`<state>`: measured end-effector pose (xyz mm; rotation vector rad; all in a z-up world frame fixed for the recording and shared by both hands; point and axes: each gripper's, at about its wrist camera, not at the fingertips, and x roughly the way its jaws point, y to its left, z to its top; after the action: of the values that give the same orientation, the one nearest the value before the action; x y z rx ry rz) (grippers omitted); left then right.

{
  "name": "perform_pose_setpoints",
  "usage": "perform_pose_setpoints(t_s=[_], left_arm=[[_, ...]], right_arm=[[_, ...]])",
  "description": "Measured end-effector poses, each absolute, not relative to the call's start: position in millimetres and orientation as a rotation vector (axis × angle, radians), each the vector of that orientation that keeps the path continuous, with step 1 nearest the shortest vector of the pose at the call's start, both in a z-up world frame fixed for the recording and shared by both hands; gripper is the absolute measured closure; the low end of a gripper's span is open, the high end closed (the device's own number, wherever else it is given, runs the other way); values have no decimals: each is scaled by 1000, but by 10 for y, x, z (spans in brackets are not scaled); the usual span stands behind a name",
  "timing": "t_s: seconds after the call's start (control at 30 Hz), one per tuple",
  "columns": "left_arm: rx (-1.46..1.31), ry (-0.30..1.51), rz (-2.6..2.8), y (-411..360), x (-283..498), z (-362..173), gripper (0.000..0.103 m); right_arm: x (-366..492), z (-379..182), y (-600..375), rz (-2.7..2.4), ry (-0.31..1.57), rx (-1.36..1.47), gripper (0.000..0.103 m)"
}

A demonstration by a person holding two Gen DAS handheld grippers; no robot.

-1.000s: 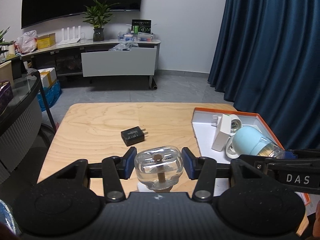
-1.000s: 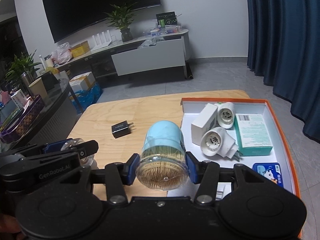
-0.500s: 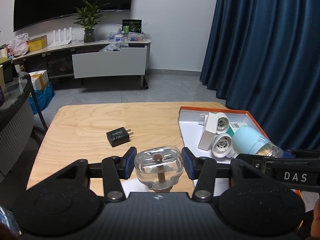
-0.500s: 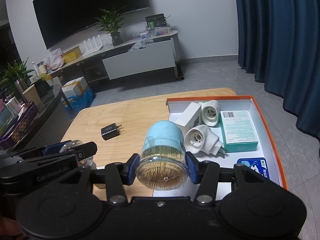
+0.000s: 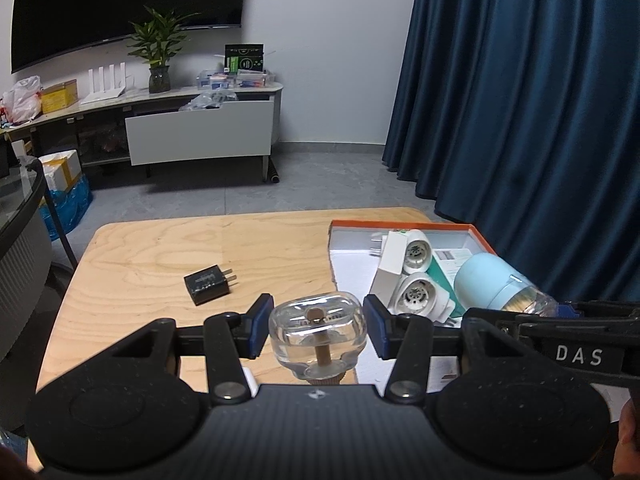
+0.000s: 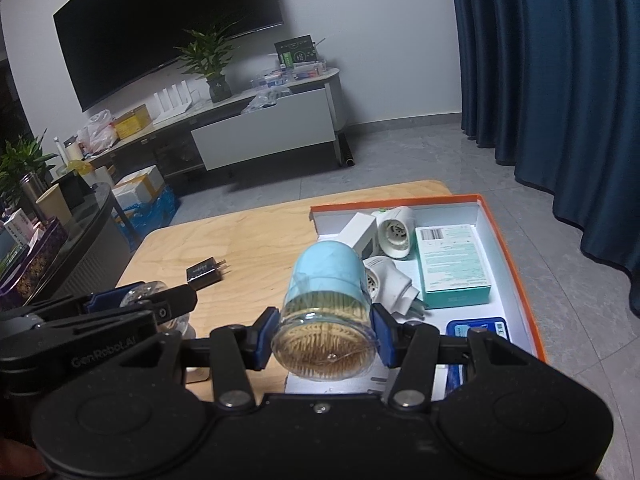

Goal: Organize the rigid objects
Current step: 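Carry the glass bottle and toothpick jar over the lid with both tools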

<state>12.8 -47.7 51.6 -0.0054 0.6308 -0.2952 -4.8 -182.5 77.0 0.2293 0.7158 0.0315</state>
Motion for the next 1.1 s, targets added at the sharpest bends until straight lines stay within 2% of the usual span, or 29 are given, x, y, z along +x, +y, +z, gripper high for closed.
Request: perform_pose_setpoints(t_s=[1.1], left_arm=[[39, 634, -419, -1027, 249, 520, 53]], right_arm=[[-113, 830, -2424, -85, 683, 266, 43]])
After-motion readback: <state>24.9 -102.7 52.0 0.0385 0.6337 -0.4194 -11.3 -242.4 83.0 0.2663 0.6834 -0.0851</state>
